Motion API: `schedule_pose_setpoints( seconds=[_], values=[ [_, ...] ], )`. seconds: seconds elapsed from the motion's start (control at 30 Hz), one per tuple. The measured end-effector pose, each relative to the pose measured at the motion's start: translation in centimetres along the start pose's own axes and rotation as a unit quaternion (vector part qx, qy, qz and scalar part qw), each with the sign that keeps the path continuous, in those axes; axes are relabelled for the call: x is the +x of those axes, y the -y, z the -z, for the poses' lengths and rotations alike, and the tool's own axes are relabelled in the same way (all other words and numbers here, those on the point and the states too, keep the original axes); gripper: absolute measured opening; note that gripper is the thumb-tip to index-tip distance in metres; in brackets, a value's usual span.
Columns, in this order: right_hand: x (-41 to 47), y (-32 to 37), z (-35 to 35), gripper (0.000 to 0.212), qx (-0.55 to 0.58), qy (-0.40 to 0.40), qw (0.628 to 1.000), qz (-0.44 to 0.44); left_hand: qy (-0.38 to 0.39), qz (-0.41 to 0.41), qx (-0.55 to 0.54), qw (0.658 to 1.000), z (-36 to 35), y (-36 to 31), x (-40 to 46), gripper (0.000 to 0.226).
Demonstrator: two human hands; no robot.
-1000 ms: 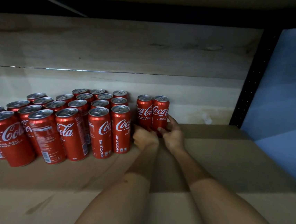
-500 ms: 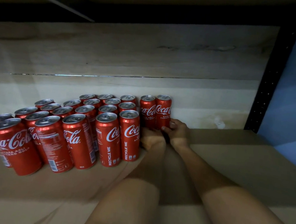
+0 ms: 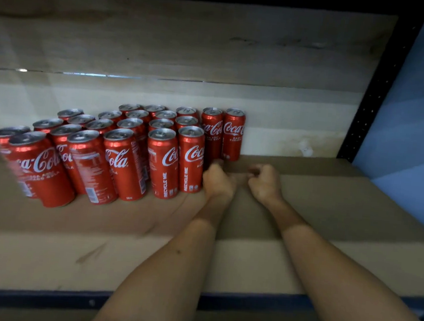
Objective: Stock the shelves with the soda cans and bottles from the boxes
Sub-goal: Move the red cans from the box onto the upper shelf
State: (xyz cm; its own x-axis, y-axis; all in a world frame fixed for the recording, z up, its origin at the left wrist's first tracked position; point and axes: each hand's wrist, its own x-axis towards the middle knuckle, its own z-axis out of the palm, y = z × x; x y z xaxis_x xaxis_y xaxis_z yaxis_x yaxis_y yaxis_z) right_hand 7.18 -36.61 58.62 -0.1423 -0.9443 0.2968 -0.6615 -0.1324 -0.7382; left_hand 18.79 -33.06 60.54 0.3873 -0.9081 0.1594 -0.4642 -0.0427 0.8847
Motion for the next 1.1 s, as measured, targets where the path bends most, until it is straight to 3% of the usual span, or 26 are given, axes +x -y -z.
schedule_pose_setpoints(
  seconds=[0.23,0.53,0.67,0.8,0.97,1.1],
  values=[
    [-6.5,0.4,2.8,0.023,-0.106,0.036,0.994,0.008,0.123,-0.072,0.095,0.985,3.4,1.0,-4.5,0.034],
    [-16.9,4.3,4.5,0.031,-0.202,0.082,0.976,0.016,0.247,-0.208,0.247,0.914,9.0,3.6,-8.8,0.039],
    [-21.7,6.1,4.1,0.03,-0.246,0.027,0.969,0.03,0.247,-0.276,0.275,0.887,12.8,5.3,-11.4,0.035],
    [-26.6,6.1,2.4,0.035,-0.211,-0.061,0.973,0.066,0.252,-0.333,0.29,0.861,16.8,7.3,-14.3,0.043],
    [-31.7,5.5,-0.2,0.044,-0.18,-0.106,0.973,0.102,0.153,-0.474,0.312,0.809,20.6,12.6,-18.3,0.058],
    [-35.1,4.4,-2.8,0.051,-0.147,-0.134,0.967,0.157,0.141,-0.522,0.323,0.777,22.2,17.9,-20.3,0.066]
  ],
)
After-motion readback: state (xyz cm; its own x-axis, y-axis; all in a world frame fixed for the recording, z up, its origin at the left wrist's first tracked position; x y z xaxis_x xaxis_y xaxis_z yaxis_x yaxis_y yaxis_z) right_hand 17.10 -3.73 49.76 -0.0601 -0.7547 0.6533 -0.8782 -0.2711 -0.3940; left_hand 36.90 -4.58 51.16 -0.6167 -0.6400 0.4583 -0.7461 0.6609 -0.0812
